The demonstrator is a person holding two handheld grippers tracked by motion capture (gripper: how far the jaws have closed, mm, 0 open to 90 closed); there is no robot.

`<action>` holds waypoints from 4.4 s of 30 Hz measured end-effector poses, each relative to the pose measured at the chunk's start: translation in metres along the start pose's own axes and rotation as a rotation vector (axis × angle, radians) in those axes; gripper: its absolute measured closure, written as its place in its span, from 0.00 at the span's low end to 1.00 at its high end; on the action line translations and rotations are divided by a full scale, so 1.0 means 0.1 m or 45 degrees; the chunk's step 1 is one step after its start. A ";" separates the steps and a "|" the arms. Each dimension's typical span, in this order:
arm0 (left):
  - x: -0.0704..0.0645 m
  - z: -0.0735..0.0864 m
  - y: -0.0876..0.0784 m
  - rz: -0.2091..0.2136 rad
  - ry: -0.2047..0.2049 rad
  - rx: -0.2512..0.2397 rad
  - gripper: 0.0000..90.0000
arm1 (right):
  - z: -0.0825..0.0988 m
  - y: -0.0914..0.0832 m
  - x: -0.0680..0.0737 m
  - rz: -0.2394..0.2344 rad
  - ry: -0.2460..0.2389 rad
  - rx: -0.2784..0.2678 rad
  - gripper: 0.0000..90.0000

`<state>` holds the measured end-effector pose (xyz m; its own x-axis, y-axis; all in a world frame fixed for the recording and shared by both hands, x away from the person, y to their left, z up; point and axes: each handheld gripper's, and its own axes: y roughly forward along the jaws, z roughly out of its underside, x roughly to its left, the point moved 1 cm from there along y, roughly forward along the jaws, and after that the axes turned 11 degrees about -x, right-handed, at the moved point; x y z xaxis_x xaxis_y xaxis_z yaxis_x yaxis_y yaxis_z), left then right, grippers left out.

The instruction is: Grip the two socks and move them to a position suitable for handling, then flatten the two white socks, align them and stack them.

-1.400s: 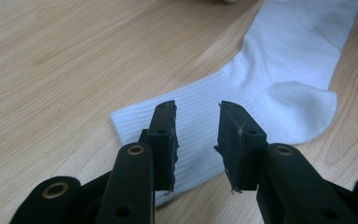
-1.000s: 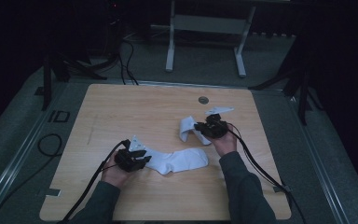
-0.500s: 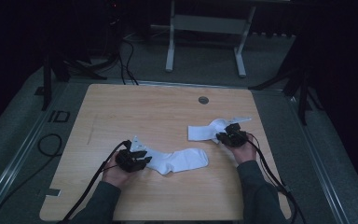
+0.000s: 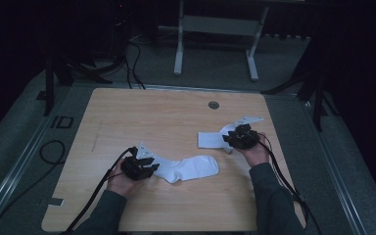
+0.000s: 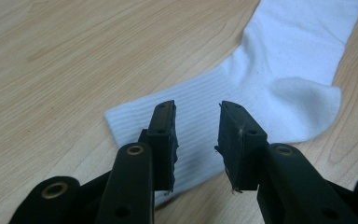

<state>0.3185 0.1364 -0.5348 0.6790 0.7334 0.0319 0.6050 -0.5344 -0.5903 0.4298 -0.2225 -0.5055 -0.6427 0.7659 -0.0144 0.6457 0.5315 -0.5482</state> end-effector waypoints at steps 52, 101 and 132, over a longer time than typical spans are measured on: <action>0.10 0.01 -0.06 -0.027 -0.027 -0.018 0.74 | -0.33 0.96 0.76 -0.336 -0.317 0.189 0.80; 0.14 0.02 -0.08 -0.045 -0.047 -0.016 0.74 | -0.44 0.92 0.65 -0.280 -0.373 0.197 0.92; 0.17 0.03 -0.11 -0.056 -0.054 -0.019 0.74 | -0.63 0.19 0.51 -0.274 -0.392 0.107 0.92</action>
<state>0.3225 0.1558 -0.5301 0.6337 0.7732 0.0233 0.6402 -0.5073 -0.5768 0.4351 -0.1506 -0.4638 -0.8619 0.4887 -0.1351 0.4547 0.6271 -0.6325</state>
